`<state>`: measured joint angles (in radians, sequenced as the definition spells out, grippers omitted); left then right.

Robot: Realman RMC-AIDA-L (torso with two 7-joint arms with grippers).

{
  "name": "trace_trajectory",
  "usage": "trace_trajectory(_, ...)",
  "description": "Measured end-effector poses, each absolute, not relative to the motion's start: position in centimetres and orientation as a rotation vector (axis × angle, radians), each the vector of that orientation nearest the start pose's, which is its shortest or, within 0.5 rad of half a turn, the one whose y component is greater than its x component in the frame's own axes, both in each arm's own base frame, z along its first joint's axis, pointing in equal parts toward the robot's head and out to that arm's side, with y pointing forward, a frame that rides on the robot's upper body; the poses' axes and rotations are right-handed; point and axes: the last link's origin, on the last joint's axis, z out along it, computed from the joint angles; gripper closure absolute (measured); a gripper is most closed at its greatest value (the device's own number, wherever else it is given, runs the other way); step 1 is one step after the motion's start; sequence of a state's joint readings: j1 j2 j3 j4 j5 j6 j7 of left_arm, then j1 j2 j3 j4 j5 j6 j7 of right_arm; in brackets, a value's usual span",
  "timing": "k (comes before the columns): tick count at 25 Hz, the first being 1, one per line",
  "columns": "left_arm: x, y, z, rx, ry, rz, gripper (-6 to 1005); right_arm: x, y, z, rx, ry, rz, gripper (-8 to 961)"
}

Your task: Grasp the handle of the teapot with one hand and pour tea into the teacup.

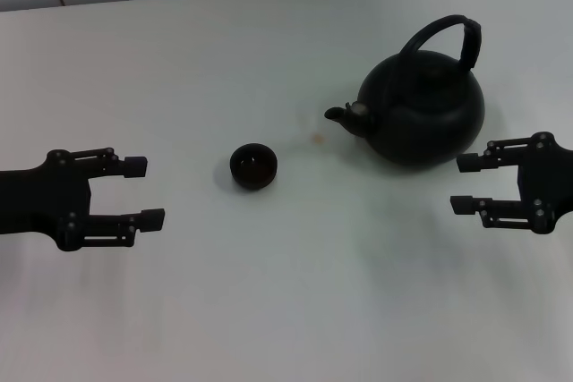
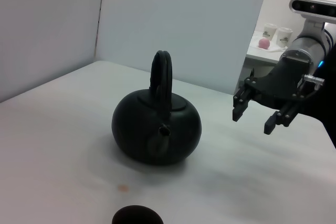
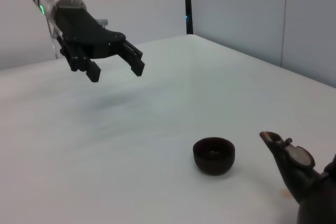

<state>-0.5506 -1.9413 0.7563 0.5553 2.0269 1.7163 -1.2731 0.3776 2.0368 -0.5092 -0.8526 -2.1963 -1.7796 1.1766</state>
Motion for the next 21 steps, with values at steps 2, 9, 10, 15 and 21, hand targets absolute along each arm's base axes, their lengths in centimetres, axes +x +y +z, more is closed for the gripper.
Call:
trace_trajectory(2, -27.52, 31.55, 2.71, -2.935, -0.459, -0.626, 194, 31.75, 27.58, 5.8, -2.749, 0.394, 0.468, 372)
trace_trajectory(9, -27.48, 31.5, 2.58, -2.937, -0.459, -0.628, 193, 31.58, 27.74, 5.6, -2.752, 0.423, 0.483, 368)
trace_trajectory(10, -27.48, 31.5, 2.58, -2.938, -0.459, -0.628, 193, 31.51, 27.84, 5.59, -2.751, 0.446, 0.488, 368)
trace_trajectory(15, -27.5, 31.45, 2.57, -2.939, -0.462, -0.629, 194, 31.34, 28.33, 5.81, -2.756, 0.505, 0.49, 365)
trace_trajectory(21, -27.57, 31.36, 2.58, -2.94, -0.462, -0.629, 193, 31.29, 28.37, 5.83, -2.758, 0.501, 0.486, 364)
